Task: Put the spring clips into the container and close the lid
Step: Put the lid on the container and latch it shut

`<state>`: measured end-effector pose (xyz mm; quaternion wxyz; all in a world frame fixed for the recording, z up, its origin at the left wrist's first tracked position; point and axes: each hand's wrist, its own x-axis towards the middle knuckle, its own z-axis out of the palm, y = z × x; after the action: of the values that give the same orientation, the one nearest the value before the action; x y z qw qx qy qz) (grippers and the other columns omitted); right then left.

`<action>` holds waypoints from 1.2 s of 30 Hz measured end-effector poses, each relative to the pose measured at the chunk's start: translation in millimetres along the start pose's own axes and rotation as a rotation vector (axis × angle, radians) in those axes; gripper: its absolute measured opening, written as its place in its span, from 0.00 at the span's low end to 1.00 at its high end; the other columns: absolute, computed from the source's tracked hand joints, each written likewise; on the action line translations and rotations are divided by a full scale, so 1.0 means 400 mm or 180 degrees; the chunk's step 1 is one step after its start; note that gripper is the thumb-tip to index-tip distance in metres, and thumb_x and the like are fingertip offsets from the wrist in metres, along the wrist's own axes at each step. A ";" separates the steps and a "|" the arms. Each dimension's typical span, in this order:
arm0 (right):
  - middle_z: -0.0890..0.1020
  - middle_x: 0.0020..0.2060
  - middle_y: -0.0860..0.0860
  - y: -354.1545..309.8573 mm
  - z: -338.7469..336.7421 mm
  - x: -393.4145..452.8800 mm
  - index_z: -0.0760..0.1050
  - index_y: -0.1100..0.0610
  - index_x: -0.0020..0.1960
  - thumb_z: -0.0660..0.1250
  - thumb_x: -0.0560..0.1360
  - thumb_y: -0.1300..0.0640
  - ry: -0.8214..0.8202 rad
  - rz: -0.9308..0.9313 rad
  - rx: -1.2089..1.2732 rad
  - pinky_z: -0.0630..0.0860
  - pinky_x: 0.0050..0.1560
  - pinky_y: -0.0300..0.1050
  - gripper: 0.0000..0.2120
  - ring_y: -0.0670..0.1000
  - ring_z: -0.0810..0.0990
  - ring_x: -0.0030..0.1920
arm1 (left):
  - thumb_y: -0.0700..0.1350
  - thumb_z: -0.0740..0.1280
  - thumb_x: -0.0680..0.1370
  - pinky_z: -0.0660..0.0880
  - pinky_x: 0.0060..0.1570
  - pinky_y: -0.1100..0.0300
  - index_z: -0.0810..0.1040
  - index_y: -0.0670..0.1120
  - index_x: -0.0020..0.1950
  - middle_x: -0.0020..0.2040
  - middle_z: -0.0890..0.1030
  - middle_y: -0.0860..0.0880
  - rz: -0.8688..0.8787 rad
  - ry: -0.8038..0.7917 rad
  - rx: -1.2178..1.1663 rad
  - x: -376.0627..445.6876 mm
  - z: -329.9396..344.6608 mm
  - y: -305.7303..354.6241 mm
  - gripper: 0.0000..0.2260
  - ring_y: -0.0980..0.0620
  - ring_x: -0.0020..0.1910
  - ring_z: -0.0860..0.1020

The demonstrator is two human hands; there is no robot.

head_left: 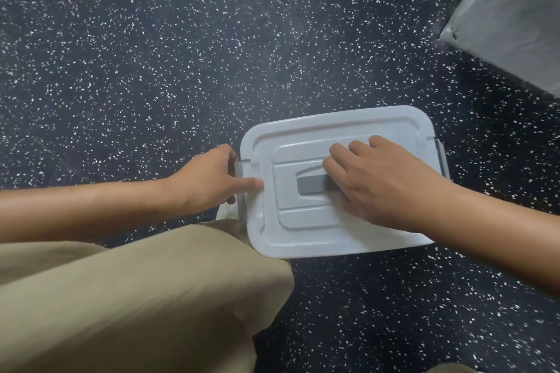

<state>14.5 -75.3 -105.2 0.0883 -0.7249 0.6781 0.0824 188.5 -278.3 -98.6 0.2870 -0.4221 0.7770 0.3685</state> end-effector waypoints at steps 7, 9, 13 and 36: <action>0.76 0.40 0.55 0.006 0.007 -0.015 0.73 0.58 0.46 0.64 0.75 0.53 0.0241 0.0346 0.0475 0.66 0.34 0.50 0.09 0.58 0.73 0.36 | 0.57 0.77 0.69 0.81 0.44 0.46 0.73 0.45 0.50 0.35 0.87 0.48 -0.0057 0.0193 0.0026 -0.002 0.005 0.016 0.22 0.49 0.38 0.85; 0.78 0.44 0.55 0.024 0.007 -0.038 0.74 0.58 0.51 0.64 0.77 0.50 0.0359 0.0707 0.0656 0.70 0.41 0.54 0.11 0.59 0.74 0.41 | 0.56 0.77 0.69 0.82 0.44 0.46 0.74 0.44 0.50 0.34 0.87 0.48 -0.0045 0.0206 0.0037 -0.004 0.004 0.020 0.22 0.49 0.38 0.86; 0.77 0.55 0.56 0.065 0.016 -0.122 0.71 0.59 0.60 0.65 0.77 0.48 0.0435 0.1632 0.0912 0.69 0.58 0.55 0.18 0.58 0.73 0.55 | 0.52 0.77 0.70 0.82 0.42 0.50 0.79 0.38 0.46 0.34 0.87 0.45 -0.0067 0.0246 -0.0008 -0.005 0.006 0.033 0.18 0.46 0.38 0.87; 0.81 0.45 0.45 0.104 0.070 -0.215 0.74 0.53 0.57 0.64 0.77 0.39 -0.0484 0.3431 0.2992 0.74 0.38 0.46 0.19 0.47 0.79 0.42 | 0.67 0.71 0.69 0.70 0.42 0.53 0.73 0.51 0.50 0.46 0.75 0.52 0.2765 0.0557 0.2135 0.017 0.172 0.214 0.23 0.48 0.46 0.72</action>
<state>-32.8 12.2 -112.5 0.3851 -0.1669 0.8974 -0.1358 120.4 -193.4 -114.4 0.1617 0.0225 0.9753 0.1489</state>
